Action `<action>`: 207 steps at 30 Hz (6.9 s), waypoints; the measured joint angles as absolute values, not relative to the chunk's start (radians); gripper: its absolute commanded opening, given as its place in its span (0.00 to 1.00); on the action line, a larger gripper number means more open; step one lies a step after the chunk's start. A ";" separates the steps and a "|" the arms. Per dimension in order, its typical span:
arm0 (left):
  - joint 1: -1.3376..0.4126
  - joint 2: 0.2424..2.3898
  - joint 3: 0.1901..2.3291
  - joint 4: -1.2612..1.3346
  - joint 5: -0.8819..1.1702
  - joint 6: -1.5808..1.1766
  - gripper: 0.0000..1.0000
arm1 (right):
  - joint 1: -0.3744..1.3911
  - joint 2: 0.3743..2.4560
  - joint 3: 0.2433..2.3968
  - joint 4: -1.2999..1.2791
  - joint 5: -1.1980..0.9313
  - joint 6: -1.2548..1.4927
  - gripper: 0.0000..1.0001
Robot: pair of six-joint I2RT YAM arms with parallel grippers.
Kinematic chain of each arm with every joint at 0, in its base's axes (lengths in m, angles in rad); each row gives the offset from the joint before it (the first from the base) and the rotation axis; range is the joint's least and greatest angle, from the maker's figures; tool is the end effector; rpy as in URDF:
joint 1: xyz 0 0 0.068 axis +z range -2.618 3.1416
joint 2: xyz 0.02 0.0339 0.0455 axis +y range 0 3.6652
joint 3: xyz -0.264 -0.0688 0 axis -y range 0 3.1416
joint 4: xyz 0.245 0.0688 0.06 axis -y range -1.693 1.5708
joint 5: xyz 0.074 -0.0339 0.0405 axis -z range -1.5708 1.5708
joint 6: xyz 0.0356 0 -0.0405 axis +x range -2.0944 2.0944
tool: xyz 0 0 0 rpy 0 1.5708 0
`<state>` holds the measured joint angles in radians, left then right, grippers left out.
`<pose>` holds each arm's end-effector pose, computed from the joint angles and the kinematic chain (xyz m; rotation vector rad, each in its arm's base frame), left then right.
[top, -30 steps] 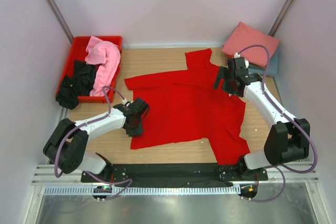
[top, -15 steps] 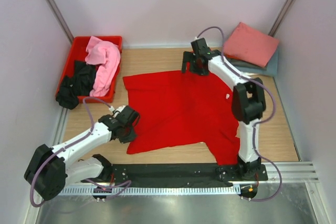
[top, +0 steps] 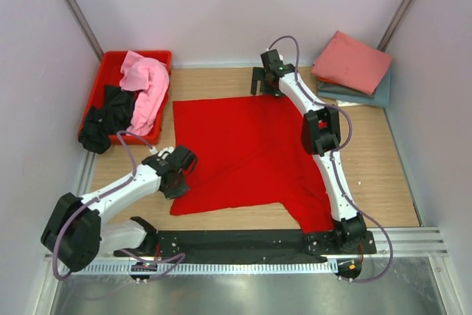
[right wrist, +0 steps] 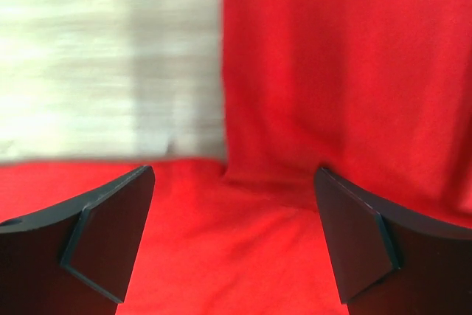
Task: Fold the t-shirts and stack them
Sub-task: Flatten the tshirt out, then fold the tshirt
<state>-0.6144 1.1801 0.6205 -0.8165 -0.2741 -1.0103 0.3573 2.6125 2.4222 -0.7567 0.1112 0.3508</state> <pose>0.1525 -0.0958 0.1722 -0.5895 2.7469 0.0673 0.5295 0.1935 0.1705 0.0370 2.5155 0.1499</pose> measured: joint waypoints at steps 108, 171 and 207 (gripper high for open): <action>-0.488 1.185 0.538 -0.597 -0.366 -1.015 0.00 | 1.477 0.848 0.815 -1.327 0.434 1.606 0.01; -0.257 1.619 1.163 -0.829 -0.197 -0.705 0.00 | 0.551 1.817 1.497 -1.048 0.748 0.245 0.01; -0.286 1.295 0.830 -0.713 -0.142 -0.802 0.81 | 0.094 1.166 0.834 -0.671 0.204 0.610 0.78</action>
